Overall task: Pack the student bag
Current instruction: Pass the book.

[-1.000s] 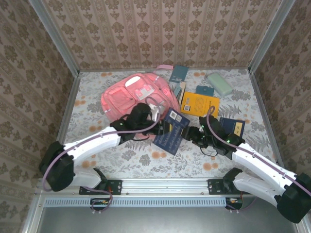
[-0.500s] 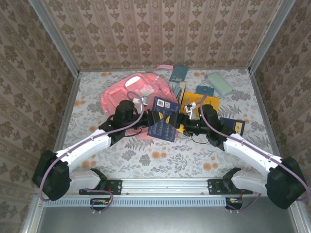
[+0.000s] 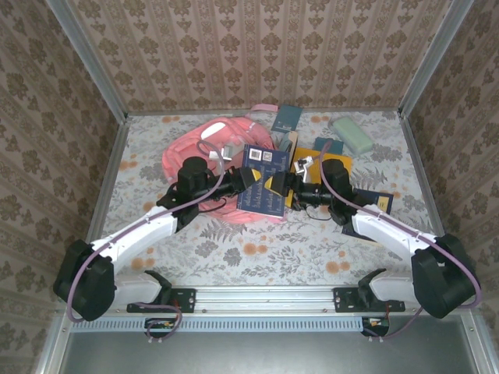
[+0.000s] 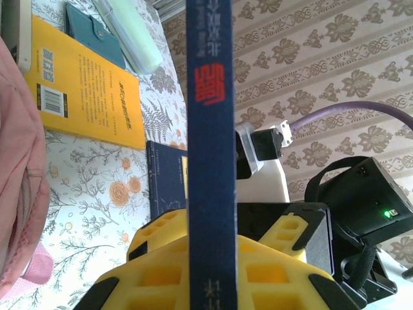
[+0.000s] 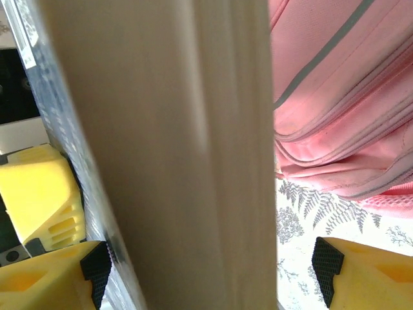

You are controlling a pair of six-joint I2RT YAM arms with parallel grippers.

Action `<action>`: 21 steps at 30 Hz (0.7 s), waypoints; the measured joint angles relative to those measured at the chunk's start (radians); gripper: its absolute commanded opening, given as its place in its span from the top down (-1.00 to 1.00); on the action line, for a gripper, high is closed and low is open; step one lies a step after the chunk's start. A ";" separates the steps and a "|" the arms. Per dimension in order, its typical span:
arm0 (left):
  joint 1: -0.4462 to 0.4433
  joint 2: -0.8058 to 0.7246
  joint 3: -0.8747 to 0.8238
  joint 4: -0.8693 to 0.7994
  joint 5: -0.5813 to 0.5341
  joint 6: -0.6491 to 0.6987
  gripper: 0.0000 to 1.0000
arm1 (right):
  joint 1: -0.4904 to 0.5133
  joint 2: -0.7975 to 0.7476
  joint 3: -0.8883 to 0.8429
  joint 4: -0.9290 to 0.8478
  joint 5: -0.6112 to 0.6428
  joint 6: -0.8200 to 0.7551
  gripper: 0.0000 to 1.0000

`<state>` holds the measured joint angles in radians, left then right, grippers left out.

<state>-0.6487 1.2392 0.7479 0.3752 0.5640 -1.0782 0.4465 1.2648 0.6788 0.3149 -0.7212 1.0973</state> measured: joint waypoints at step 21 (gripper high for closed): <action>0.032 0.127 0.055 -0.030 0.069 0.047 -0.31 | -0.089 -0.060 -0.002 -0.008 -0.061 0.032 1.00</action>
<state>-0.6163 1.3663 0.8028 0.3450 0.6327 -1.0309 0.3580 1.2049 0.6765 0.3065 -0.7818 1.1290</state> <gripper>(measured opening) 0.618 0.105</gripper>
